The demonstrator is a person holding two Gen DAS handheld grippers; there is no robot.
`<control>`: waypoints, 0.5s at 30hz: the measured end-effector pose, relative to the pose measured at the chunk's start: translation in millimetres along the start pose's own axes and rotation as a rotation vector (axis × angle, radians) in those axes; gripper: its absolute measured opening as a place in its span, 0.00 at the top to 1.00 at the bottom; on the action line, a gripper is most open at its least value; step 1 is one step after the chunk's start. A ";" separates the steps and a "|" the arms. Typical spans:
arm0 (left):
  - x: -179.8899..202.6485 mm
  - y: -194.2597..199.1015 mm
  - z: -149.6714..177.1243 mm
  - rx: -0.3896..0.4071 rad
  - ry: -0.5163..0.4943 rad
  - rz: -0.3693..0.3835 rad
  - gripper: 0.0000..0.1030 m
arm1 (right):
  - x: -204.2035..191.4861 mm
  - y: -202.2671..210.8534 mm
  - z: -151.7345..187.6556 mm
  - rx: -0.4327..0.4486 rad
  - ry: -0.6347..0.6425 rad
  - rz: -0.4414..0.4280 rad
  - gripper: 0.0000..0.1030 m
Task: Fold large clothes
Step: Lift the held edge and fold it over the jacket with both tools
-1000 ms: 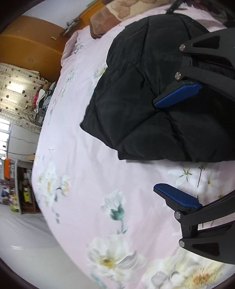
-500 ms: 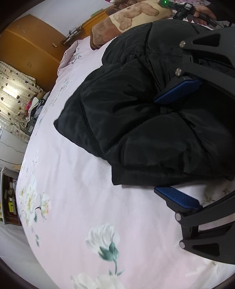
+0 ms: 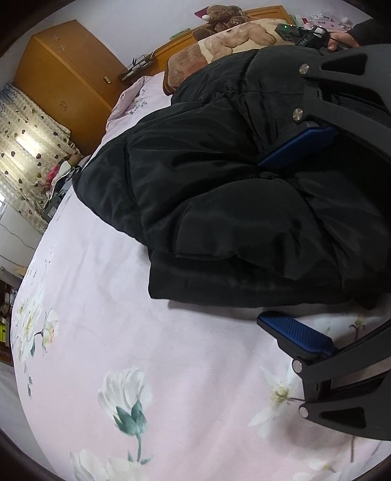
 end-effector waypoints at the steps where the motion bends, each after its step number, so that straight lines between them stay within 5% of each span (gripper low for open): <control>1: -0.2 -3.8 -2.2 -0.005 0.001 0.002 0.04 | -0.1 -2.2 -0.6 -0.008 0.001 -0.008 0.19; 7: 2.4 -19.4 -11.9 -0.016 0.015 0.021 0.00 | -6.3 -23.2 -5.5 -0.043 -0.003 -0.051 0.19; 11: 0.5 -16.9 -10.8 -0.010 0.022 0.047 0.01 | -12.4 -15.6 -2.9 -0.035 0.009 -0.078 0.34; 15: 2.6 -23.6 -12.8 -0.030 0.013 0.055 0.01 | -13.2 -19.3 -2.1 -0.039 0.018 -0.081 0.36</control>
Point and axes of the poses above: each gripper's, at about its wrist camera, not at the fingertips, and y roughly against the way its jaws point, x to its right, z to its underside, the point moved 3 cm from there along -y, roughly the way its jaws point, and after that the axes turned 12 degrees about x, right-handed, at the moved point
